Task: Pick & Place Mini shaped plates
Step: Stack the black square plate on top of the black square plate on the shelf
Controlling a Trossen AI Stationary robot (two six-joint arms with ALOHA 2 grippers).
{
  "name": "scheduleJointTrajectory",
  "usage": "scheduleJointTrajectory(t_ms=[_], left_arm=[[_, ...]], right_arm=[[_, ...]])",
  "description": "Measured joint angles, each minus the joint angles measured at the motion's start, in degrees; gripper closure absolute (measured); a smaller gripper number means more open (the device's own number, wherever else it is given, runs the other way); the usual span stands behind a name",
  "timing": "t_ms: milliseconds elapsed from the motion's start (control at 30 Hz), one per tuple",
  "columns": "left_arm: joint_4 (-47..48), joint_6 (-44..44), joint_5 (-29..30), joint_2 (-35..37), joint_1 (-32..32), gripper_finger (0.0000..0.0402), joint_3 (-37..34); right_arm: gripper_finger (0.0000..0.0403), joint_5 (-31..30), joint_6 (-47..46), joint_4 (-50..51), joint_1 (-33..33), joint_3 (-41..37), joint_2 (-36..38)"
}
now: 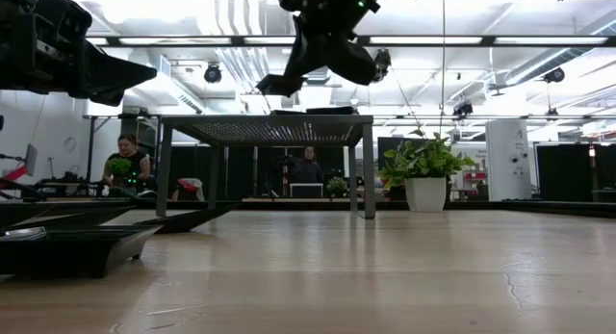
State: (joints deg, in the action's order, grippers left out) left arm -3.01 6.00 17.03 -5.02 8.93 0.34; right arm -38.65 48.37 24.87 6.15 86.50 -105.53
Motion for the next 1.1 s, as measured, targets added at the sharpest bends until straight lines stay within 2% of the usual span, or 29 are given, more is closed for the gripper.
scheduleJointTrajectory(t_ms=[233, 367, 467, 567, 800, 933, 1100], left_arm=[[0.0, 0.0, 0.0, 0.0, 0.0, 0.0401, 0.0], [0.0, 0.0, 0.0, 0.0, 0.0, 0.0401, 0.0], [0.0, 0.0, 0.0, 0.0, 0.0, 0.0401, 0.0], [0.0, 0.0, 0.0, 0.0, 0.0, 0.0401, 0.0], [0.0, 0.0, 0.0, 0.0, 0.0, 0.0401, 0.0], [0.0, 0.0, 0.0, 0.0, 0.0, 0.0401, 0.0], [0.0, 0.0, 0.0, 0.0, 0.0, 0.0401, 0.0]], right_arm=[[0.0395, 3.1, 5.6, -1.2, -5.6, 0.0, 1.3], [0.0395, 7.0, 8.1, -1.1, -8.1, -0.2, 0.9], [0.0395, 5.4, 7.8, -1.1, -8.7, -0.3, 0.5], [0.0394, 7.4, 6.0, -1.7, -9.5, -0.1, 0.7], [0.0394, 7.9, 6.0, -2.5, -11.0, 0.0, 0.5], [0.0394, 10.7, 5.2, -2.8, -11.8, -0.2, 0.5], [0.0394, 10.7, 4.8, -2.9, -12.2, -0.2, 0.5]])
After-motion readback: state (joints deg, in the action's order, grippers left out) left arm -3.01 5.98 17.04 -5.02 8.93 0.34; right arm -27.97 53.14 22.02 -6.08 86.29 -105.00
